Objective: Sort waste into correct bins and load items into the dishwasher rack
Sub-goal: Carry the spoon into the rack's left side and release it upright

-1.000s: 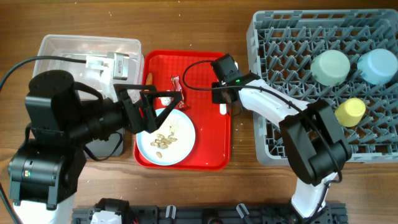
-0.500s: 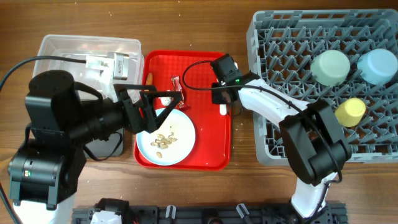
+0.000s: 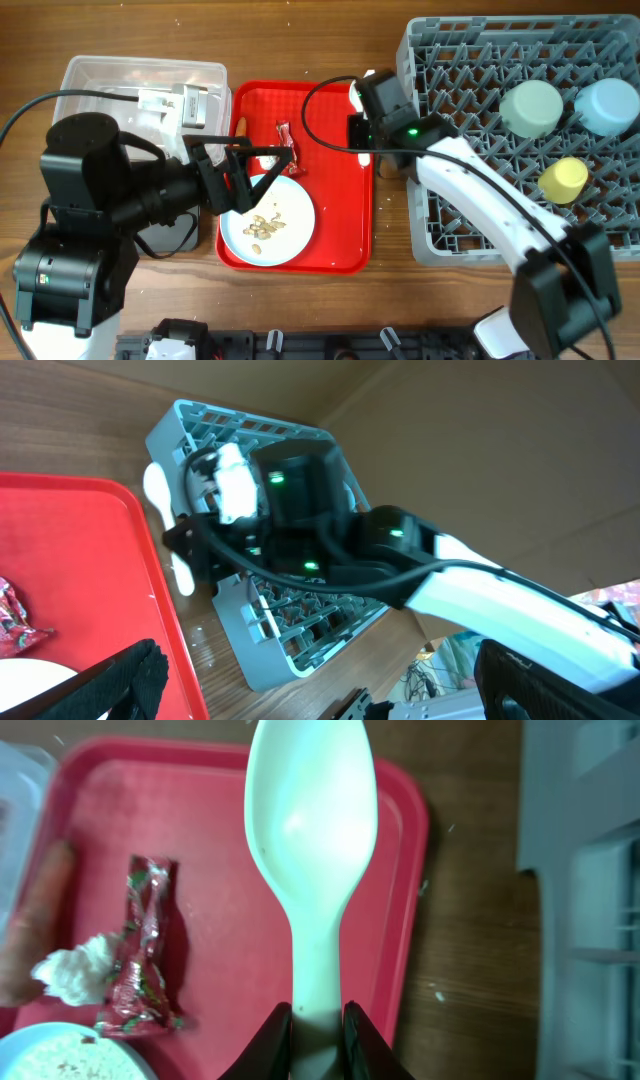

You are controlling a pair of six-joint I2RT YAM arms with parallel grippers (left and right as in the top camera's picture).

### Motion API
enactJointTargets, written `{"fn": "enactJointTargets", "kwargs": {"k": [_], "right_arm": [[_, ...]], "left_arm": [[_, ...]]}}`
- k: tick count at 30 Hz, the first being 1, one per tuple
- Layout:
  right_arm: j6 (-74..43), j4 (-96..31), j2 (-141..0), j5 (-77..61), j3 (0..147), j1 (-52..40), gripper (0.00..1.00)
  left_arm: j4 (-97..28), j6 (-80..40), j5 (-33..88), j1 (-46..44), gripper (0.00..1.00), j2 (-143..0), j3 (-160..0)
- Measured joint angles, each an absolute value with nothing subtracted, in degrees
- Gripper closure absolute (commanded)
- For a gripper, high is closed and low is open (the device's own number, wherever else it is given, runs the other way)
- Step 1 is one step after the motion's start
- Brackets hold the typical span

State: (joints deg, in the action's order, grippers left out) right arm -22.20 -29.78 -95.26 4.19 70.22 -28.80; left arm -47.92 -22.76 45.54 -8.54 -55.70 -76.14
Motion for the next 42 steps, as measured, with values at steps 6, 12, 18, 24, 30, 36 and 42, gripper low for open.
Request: {"fn": "enactJointTargets", "kwargs": {"k": [6, 12, 18, 24, 30, 36, 42], "right_arm": [[-16.56, -31.59, -91.15, 8.32, 70.24, -24.58, 0.92], [-13.52, -34.65, -91.18, 11.7, 70.22, -18.61, 0.93], [-12.12, -34.74, -91.18, 12.49, 70.22, -16.16, 0.92], [-10.13, -34.94, -93.01, 13.8, 70.22, -16.16, 0.92], [-9.93, -35.24, -99.63, 14.94, 69.97, -16.01, 0.71], [-9.1, -35.46, -99.94, 16.91, 69.89, -15.38, 0.59], [-9.1, -35.81, -94.67, 8.91, 69.69, -15.07, 0.57]], "left_arm": [[-47.92, -22.76, 45.56, -8.54, 0.0, -55.7, -76.14], [-47.92, -22.76, 45.54, -8.54, 0.0, -55.7, -76.14], [-47.94, -22.76, 45.54, -8.54, 0.0, -55.7, -76.14], [-47.92, -22.76, 45.56, -8.54, 0.0, -55.7, -76.14], [-47.94, -22.76, 45.56, -8.54, 0.0, -55.7, -76.14], [-47.92, -22.76, 45.56, -8.54, 0.0, -55.7, -76.14], [-47.92, -22.76, 45.54, -8.54, 0.0, -55.7, -76.14]]}}
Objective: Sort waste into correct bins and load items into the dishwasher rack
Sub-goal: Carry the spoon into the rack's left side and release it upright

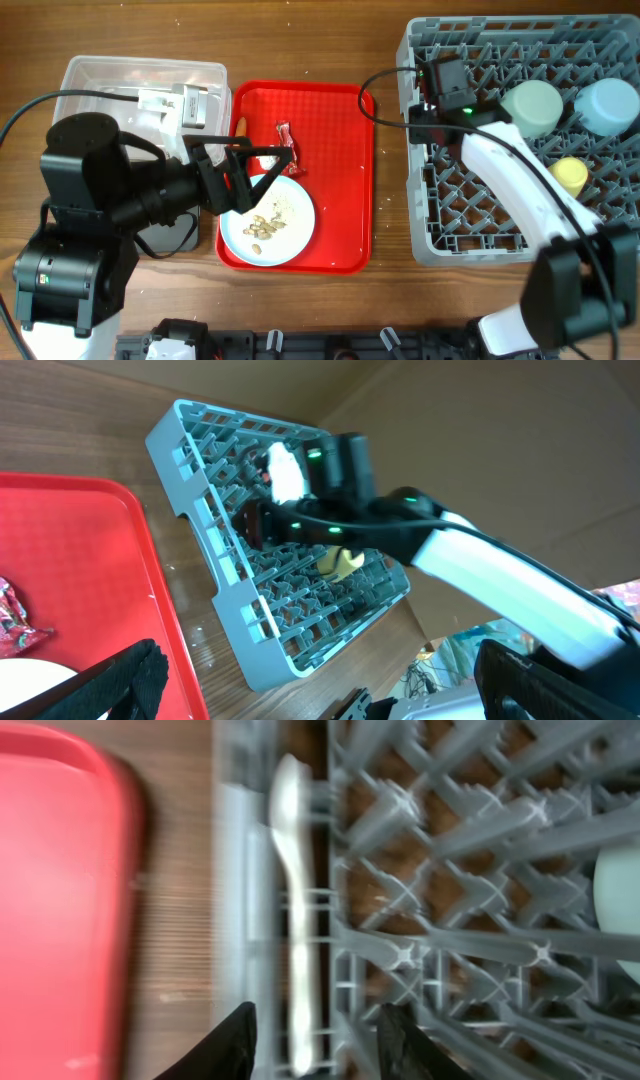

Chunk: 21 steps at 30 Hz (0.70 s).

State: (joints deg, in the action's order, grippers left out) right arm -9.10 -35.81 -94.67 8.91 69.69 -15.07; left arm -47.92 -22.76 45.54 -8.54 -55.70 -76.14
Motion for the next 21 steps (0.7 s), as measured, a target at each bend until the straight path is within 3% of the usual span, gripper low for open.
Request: {"fn": "enactJointTargets", "kwargs": {"k": [3, 6, 12, 16, 21], "right_arm": [[-10.0, -33.78, -84.64, -6.24, 69.69, -16.32, 0.56], [-12.62, -34.89, -83.53, -15.29, 69.69, -17.06, 0.57], [-14.31, -34.98, -85.54, -17.3, 69.69, -22.9, 0.55], [-15.75, -35.83, -85.73, -17.06, 69.69, -23.49, 0.39], [-16.19, -38.0, -84.38, -16.95, 69.67, -23.49, 0.36]], "left_arm": [[-47.92, -22.76, 45.54, -8.54, 0.0, -55.7, -76.14], [-47.92, -22.76, 45.54, -8.54, 0.0, -55.7, -76.14], [-47.92, -22.76, 45.54, -8.54, 0.0, -55.7, -76.14], [-47.92, -22.76, 45.54, -8.54, 0.0, -55.7, -76.14], [-47.94, -22.76, 45.56, -8.54, 0.0, -55.7, -76.14]]}}
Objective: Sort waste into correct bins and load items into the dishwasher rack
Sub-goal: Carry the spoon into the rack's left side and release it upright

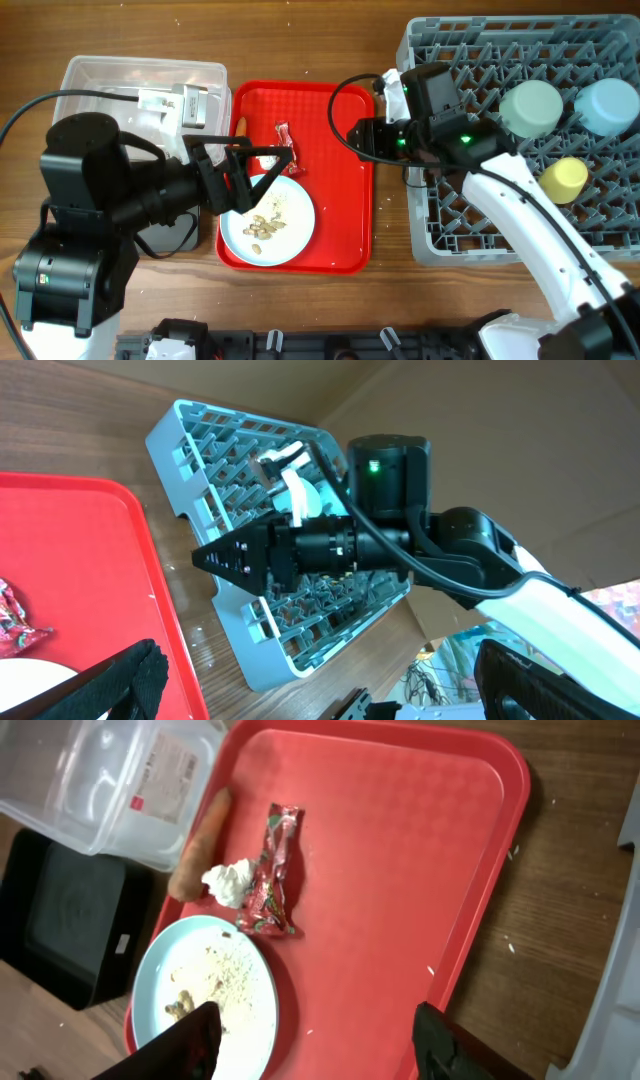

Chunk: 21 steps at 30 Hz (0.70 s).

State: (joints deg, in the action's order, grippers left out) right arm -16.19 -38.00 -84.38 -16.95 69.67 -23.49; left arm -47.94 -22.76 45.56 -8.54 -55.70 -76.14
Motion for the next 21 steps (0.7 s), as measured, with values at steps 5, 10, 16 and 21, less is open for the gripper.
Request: {"fn": "enactJointTargets", "kwargs": {"k": [5, 10, 16, 21], "right_arm": [[-13.15, -42.15, -69.52, -19.27, 69.71, -23.49, 0.0], [-11.84, -51.94, -63.35, -19.75, 69.73, -23.49, 0.0], [-6.83, -50.65, -62.96, -16.03, 69.73, -22.74, 0.0], [-2.22, -45.41, -55.11, -5.93, 69.67, -22.17, 0.0]], "left_arm": [[-47.94, -22.76, 45.56, -8.54, 0.0, -55.7, -76.14], [-47.97, -22.76, 45.56, -8.54, 0.0, -55.7, -76.14], [-47.92, -22.76, 45.54, -8.54, 0.0, -55.7, -76.14], [-47.97, -22.76, 45.56, -8.54, 0.0, -55.7, -76.14]]}}
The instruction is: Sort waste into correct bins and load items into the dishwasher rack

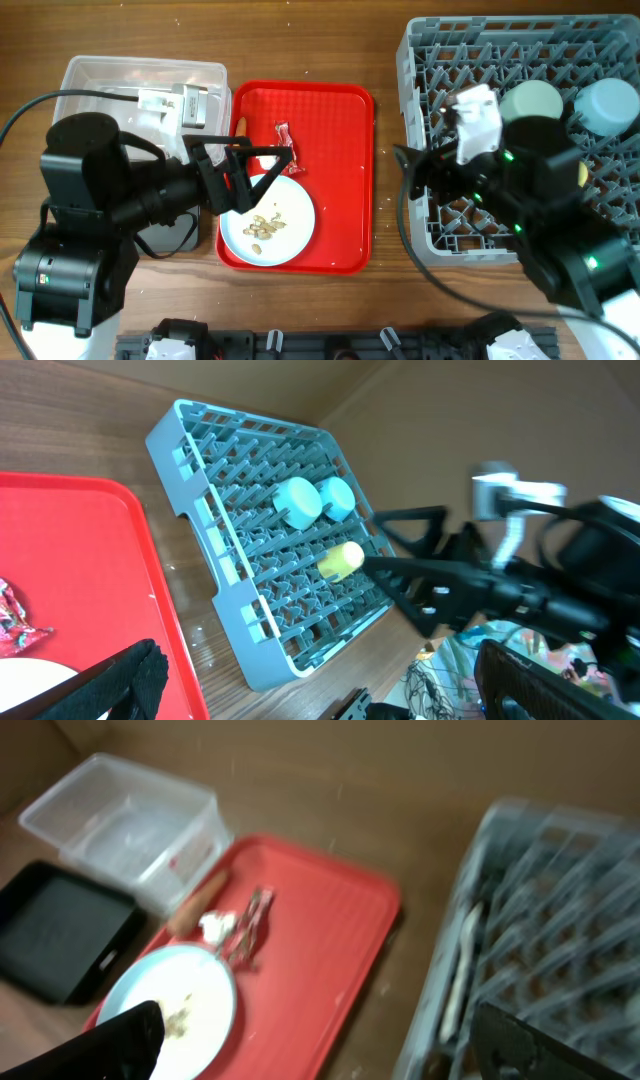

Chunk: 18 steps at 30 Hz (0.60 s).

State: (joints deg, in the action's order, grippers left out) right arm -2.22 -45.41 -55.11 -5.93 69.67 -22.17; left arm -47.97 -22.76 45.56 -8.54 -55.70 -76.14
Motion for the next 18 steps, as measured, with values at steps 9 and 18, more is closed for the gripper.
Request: {"fn": "enactJointTargets", "kwargs": {"k": [9, 18], "right_arm": [[6.94, -40.12, -36.97, -3.79, 54.94, -16.47, 0.0], [-2.81, -24.4, -11.73, -3.79, 19.73, -16.01, 0.0]], "left_arm": [[-47.9, -22.76, 45.56, -8.54, 0.0, -55.7, -76.14], [-47.9, -22.76, 45.56, -8.54, 0.0, -55.7, -76.14]]}}
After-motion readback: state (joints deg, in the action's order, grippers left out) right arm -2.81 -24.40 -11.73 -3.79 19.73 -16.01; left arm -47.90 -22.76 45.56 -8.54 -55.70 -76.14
